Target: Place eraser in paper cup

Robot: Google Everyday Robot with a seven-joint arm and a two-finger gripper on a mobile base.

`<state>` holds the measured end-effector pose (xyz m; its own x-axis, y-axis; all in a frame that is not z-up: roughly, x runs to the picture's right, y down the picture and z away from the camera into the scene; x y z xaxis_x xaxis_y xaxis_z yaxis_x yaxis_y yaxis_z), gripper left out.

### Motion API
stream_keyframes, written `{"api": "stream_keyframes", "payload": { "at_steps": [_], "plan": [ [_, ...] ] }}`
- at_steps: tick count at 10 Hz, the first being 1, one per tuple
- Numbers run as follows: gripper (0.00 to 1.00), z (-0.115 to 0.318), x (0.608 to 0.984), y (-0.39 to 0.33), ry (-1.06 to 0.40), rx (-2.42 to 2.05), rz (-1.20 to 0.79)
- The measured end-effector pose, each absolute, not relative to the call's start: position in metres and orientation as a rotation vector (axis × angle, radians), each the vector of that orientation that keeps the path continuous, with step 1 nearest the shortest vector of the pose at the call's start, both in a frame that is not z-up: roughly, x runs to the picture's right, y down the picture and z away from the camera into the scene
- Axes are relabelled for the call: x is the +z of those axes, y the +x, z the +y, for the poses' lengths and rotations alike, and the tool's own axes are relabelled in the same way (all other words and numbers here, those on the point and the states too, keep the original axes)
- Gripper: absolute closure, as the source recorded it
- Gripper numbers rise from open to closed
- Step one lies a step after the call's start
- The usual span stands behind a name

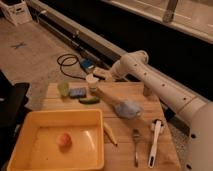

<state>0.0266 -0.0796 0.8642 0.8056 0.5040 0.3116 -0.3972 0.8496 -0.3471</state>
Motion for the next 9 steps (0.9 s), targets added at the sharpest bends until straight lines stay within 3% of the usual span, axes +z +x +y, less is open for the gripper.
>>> {"api": "stream_keyframes", "payload": {
  "at_steps": [9],
  "plan": [
    [1.0,-0.091,0.894,-0.037,-0.376,0.406,-0.537]
  ]
}}
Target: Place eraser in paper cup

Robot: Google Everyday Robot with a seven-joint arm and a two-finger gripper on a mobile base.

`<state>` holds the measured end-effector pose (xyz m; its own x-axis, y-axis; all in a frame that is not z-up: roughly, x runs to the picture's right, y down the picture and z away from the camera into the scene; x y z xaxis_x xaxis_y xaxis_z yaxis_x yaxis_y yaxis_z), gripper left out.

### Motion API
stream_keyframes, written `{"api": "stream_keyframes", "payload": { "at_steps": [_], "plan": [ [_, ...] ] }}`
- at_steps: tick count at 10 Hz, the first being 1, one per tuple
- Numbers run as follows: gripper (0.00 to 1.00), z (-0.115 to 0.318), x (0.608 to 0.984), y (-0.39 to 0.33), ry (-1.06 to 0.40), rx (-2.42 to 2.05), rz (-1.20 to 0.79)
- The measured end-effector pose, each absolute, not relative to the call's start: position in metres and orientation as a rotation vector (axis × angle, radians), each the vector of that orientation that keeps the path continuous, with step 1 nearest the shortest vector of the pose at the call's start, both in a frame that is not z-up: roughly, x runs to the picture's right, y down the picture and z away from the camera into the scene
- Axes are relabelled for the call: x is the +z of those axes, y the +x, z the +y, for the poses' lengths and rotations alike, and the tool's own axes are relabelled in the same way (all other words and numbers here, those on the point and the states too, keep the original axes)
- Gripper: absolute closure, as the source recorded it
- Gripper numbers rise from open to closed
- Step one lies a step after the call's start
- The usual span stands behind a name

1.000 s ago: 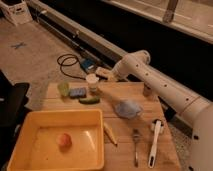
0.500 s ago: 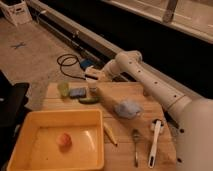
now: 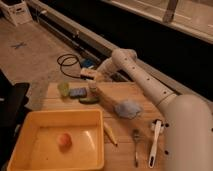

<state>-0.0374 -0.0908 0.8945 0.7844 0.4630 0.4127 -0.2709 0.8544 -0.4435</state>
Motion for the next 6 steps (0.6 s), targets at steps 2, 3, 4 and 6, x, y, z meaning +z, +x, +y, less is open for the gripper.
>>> {"api": "stream_keyframes", "payload": {
  "at_steps": [2,3,4,6],
  "plan": [
    [1.0,-0.098,0.908,-0.034,-0.388,0.406,-0.525],
    [1.0,-0.098,0.912,-0.034,-0.394,0.405,-0.519],
    [1.0,-0.097,0.915,-0.035,-0.4,0.403,-0.514],
    [0.87,-0.096,0.92,-0.032,-0.409,0.408,-0.504]
  ]
}}
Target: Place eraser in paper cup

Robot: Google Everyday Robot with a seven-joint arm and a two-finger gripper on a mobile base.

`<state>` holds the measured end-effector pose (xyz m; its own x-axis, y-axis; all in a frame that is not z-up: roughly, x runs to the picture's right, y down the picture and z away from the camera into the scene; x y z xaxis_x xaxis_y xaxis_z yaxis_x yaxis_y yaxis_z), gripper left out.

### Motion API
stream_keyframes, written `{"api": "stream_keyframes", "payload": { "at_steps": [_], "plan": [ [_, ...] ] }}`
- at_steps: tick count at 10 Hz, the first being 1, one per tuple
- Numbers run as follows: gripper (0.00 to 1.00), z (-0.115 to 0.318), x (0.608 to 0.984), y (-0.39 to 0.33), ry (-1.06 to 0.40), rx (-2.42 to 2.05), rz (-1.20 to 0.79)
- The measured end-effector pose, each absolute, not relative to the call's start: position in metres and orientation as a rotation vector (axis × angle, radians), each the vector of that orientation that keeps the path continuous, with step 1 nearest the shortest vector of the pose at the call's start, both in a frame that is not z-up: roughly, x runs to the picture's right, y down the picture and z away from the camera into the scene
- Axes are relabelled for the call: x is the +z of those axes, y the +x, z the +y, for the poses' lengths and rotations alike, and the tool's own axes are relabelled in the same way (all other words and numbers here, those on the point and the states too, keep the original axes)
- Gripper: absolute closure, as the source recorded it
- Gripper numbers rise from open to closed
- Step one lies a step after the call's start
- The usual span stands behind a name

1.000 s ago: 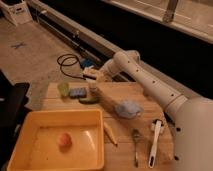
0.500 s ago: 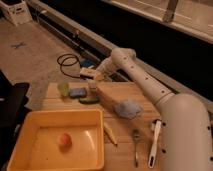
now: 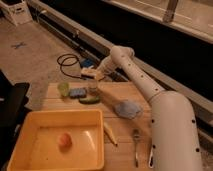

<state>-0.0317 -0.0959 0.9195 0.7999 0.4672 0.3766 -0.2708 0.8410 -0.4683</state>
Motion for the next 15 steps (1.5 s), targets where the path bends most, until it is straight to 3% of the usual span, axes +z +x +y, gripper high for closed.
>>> {"api": "stream_keyframes", "payload": {
  "at_steps": [6,7,15],
  "plan": [
    [0.26,-0.084,0.925,-0.019,-0.438,0.43,-0.49],
    [0.21,-0.083,0.926,-0.019,-0.444,0.432,-0.489],
    [0.2,-0.096,0.912,-0.013,-0.417,0.42,-0.491]
  ]
}}
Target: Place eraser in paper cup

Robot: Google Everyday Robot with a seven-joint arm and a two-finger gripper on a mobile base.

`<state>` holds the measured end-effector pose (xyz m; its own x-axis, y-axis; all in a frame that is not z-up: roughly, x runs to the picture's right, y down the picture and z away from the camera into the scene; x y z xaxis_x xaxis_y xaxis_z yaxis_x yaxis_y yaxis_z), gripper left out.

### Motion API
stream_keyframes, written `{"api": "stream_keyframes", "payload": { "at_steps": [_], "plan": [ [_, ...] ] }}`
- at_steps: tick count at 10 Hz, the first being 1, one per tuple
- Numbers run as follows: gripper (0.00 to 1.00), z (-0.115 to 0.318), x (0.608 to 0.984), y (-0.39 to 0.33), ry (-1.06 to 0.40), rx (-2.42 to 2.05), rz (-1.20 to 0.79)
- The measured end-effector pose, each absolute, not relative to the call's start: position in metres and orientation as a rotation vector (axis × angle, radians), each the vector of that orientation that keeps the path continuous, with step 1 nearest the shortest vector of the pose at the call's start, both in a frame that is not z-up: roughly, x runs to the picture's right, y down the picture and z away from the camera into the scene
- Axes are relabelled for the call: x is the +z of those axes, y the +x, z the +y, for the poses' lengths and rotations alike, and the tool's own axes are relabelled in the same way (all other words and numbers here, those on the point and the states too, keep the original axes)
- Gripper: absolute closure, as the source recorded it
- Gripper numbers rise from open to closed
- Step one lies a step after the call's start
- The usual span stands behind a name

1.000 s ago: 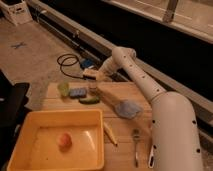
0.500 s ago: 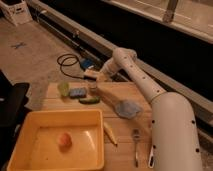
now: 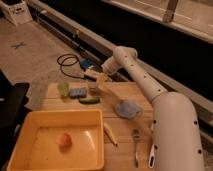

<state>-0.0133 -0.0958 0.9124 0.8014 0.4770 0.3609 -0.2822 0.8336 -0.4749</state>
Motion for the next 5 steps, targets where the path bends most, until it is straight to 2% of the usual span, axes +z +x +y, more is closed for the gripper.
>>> {"api": "stream_keyframes", "payload": {
  "at_steps": [2,5],
  "plan": [
    [0.2,-0.119,0.893,-0.007,-0.372,0.411,-0.486],
    [0.2,-0.119,0.892,-0.007,-0.37,0.41,-0.485]
  ]
}}
